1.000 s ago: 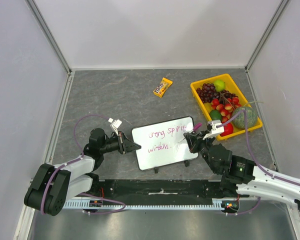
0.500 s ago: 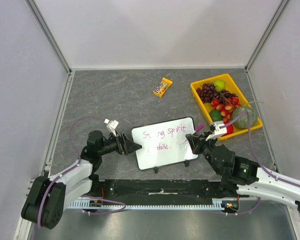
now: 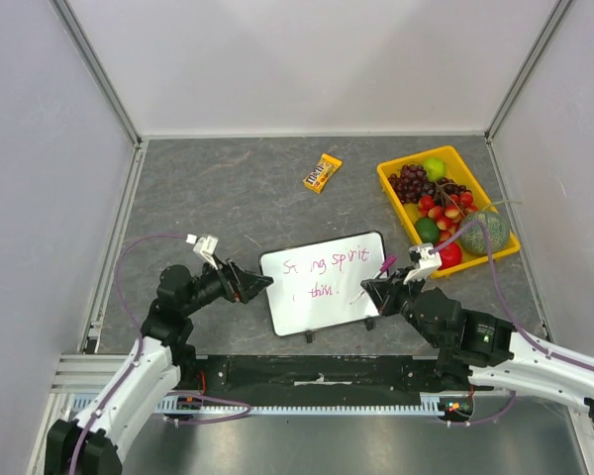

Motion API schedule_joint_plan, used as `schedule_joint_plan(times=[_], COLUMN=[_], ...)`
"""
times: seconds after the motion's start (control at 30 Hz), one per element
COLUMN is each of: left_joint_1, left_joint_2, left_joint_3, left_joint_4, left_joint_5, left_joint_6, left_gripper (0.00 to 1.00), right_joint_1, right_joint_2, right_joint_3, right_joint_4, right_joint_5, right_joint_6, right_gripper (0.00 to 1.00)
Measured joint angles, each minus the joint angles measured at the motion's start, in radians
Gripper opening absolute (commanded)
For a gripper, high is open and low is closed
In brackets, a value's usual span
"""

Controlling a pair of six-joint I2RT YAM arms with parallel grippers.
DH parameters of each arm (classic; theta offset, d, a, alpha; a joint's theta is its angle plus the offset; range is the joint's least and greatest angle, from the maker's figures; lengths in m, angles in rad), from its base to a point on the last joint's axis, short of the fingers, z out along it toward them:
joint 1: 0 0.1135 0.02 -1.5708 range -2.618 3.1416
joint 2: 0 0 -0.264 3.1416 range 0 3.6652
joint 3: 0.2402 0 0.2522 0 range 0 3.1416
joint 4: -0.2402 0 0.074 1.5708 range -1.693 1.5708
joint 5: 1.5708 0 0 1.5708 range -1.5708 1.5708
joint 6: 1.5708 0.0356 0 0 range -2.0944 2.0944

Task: Write a sentence on the whiteboard
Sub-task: Put down the whiteboard marker at the corner of the board.

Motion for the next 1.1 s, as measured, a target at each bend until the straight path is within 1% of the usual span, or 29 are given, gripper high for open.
schedule_joint_plan(times=[0.13, 0.3, 0.5, 0.67, 0.83, 1.03, 1.1], left_joint_1=[0.0, 0.0, 0.0, 0.0, 0.0, 0.0, 0.0], left_joint_2=[-0.117, -0.18, -0.131, -0.064, -0.005, 0.038, 0.04], left_joint_3=[0.061, 0.193, 0.356, 0.426, 0.453, 0.454, 0.454], left_joint_4=[-0.141, -0.302, -0.422, -0.484, -0.526, -0.546, -0.546], left_joint_5=[-0.083, -0.159, -0.184, -0.183, -0.167, -0.142, -0.14], left_joint_6=[0.0, 0.008, 0.04, 0.073, 0.1, 0.109, 0.111], left_gripper=[0.97, 0.98, 0.98, 0.98, 0.98, 0.98, 0.98], right_joint_1=[0.0, 0.0, 0.0, 0.0, 0.0, 0.0, 0.0], right_joint_2=[-0.041, -0.071, -0.07, -0.069, -0.089, -0.103, -0.093], right_joint_3=[0.0, 0.0, 0.01, 0.014, 0.014, 0.014, 0.013], right_joint_4=[-0.061, -0.154, -0.283, -0.355, -0.407, -0.452, -0.473], right_joint_5=[-0.046, -0.055, -0.076, -0.1, -0.12, -0.124, -0.123], right_joint_6=[0.074, 0.13, 0.18, 0.219, 0.259, 0.314, 0.33], right_gripper=[0.0, 0.0, 0.0, 0.0, 0.01, 0.12, 0.23])
